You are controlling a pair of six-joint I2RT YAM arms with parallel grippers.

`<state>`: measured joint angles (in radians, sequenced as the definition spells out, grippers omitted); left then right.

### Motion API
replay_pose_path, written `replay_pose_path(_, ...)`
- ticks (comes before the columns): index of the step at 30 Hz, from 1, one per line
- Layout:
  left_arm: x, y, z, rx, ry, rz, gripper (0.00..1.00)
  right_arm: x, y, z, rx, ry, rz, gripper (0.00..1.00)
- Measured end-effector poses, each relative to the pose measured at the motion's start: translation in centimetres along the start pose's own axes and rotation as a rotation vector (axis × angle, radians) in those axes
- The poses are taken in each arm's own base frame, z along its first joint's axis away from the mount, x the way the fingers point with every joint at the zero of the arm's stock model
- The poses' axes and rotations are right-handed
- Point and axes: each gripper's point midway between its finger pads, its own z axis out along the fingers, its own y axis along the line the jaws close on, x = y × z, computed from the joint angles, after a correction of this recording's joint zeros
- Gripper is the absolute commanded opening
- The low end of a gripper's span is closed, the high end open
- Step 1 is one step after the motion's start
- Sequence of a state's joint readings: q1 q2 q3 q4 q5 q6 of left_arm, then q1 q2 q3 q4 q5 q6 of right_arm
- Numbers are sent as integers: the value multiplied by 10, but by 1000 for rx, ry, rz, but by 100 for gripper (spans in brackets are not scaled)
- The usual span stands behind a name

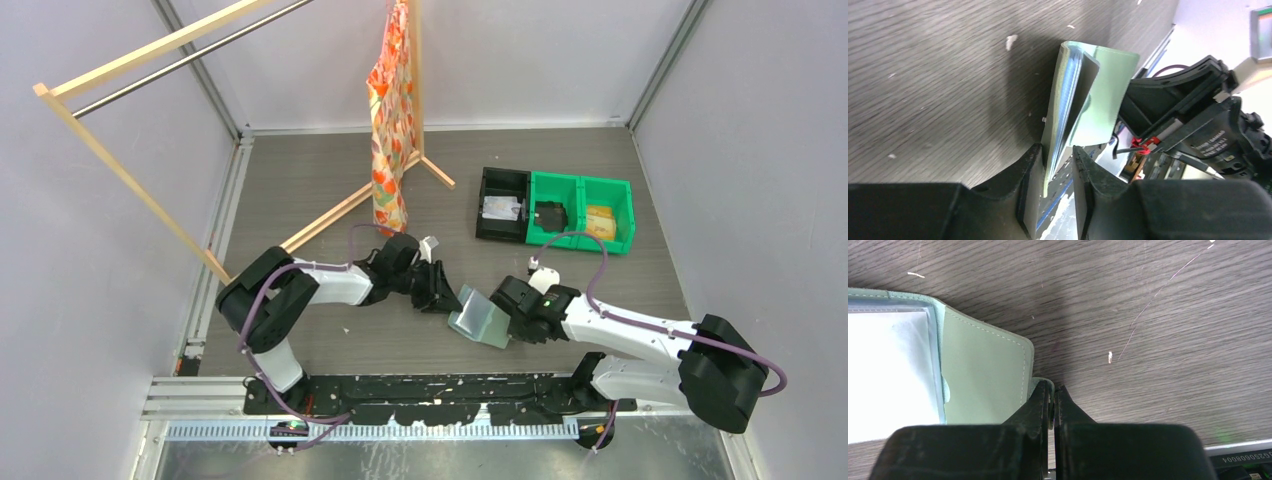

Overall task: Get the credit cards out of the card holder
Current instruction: Open the card holder at the center of the board, then remove the credit card from the card holder.

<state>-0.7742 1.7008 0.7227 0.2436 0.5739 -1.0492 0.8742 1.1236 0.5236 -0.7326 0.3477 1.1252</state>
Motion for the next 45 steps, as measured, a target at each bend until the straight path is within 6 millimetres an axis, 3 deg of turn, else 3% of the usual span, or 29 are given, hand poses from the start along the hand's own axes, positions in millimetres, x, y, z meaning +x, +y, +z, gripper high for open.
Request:
replay_pose_path(5,-2,-10,3,51,1,-5,25,0,0,0,0,0,0,1)
replay_pose_path(12,0,-10,7,65,14,-10,3,-1,0,0,3,-3,2,1)
replay_pose_path(16,1,-11,7,67,15,-6,0,-1,-1,0,5,-8,2,1)
replay_pose_path(18,1,-10,6,56,12,-4,1,-1,-1,0,5,-8,0,11)
replay_pose_path(22,2,-9,-10,-14,-18,27,1,-2,1,0,-6,-8,-6,39)
replay_pose_path(27,-5,-20,-44,-106,-98,121,1,-9,4,-7,-25,-32,-23,47)
replay_pose_path(31,-7,-19,-64,-164,-145,166,1,-26,19,-21,-61,-73,-35,49)
replay_pose_path(37,2,17,-75,-344,-140,168,0,-58,60,-52,-203,-148,14,53)
replay_pose_path(40,7,29,-81,-426,-135,172,1,-61,73,-56,-255,-156,28,54)
replay_pose_path(45,8,29,-92,-460,-161,200,0,-52,105,-54,-337,-129,14,54)
